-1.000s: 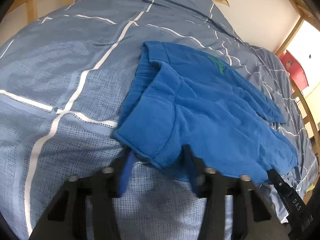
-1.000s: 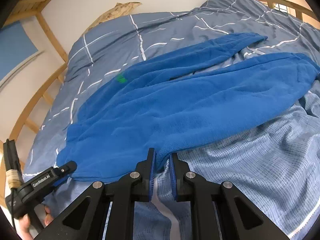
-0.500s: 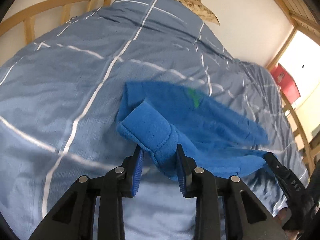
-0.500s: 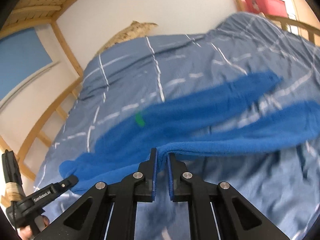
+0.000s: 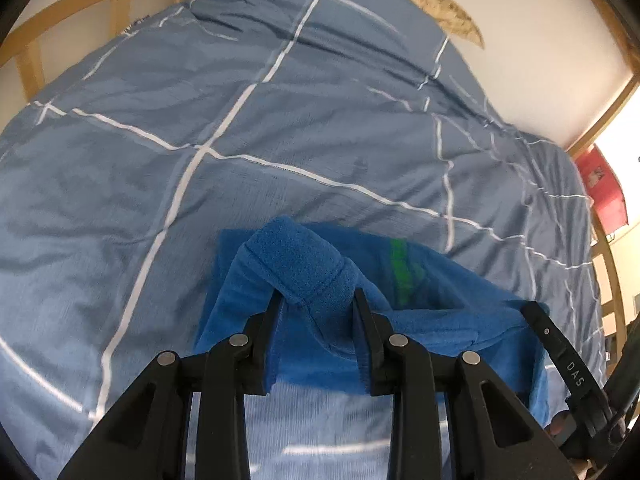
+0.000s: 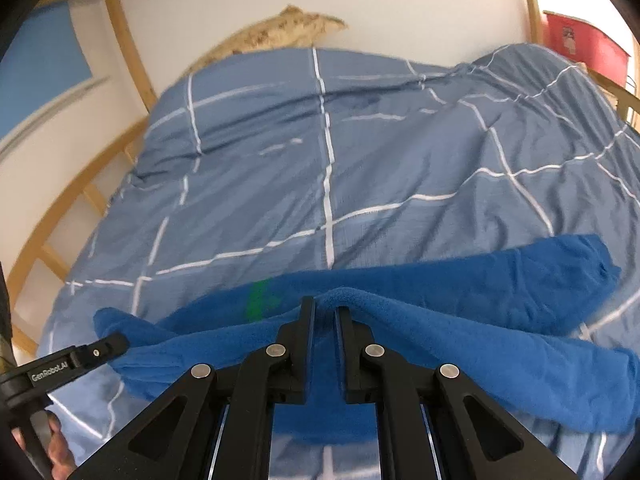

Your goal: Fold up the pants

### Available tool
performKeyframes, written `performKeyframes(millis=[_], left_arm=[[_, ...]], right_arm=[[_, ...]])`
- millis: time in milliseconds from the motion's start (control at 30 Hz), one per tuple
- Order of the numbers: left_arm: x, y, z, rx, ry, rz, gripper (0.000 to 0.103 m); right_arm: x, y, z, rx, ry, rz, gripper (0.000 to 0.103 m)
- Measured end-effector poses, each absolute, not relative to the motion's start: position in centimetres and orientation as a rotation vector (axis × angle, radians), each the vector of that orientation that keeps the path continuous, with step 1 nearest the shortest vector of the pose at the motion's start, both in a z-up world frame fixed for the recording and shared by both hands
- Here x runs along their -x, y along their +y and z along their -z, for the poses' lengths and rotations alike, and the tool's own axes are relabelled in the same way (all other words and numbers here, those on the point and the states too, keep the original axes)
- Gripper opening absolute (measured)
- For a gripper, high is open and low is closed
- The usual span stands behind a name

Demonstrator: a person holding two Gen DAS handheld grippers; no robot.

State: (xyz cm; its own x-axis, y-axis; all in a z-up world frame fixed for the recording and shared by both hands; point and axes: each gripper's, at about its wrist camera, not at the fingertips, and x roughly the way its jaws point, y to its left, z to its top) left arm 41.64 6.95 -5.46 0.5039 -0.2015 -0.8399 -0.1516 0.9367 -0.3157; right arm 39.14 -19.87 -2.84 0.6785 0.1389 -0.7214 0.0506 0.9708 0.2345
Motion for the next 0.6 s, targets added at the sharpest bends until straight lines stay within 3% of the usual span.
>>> performKeyframes(millis=[267,333,400,500,600], left_arm=[[-46.0,6.0,8.2,0.299,1.063,0.008,0.037],[-46.3,6.1,8.3,0.291,1.06,-0.012,0.048],[-46.3,6.2,7.7,0.263,1.036,-0.048,0.067],[-45.7,6.4,6.2,0.22,0.985,-0.077,0.075],[-44.9,6.7,4.9,0.185,0.953,-0.102,0.077]], right_arm=[[-43.3,-19.6,6.9,-0.206,0.909,-0.025,0.01],[-43.6,-19.4,7.5,-0.19,0.923,-0.019,0.015],[-43.9,-19.3,7.8,-0.186,0.941,-0.027,0.02],[-43.7,-19.5,7.3,-0.206,0.925,-0.052,0.039],[-43.5,-19.2,6.3,-0.206,0.921,-0.064,0.042]])
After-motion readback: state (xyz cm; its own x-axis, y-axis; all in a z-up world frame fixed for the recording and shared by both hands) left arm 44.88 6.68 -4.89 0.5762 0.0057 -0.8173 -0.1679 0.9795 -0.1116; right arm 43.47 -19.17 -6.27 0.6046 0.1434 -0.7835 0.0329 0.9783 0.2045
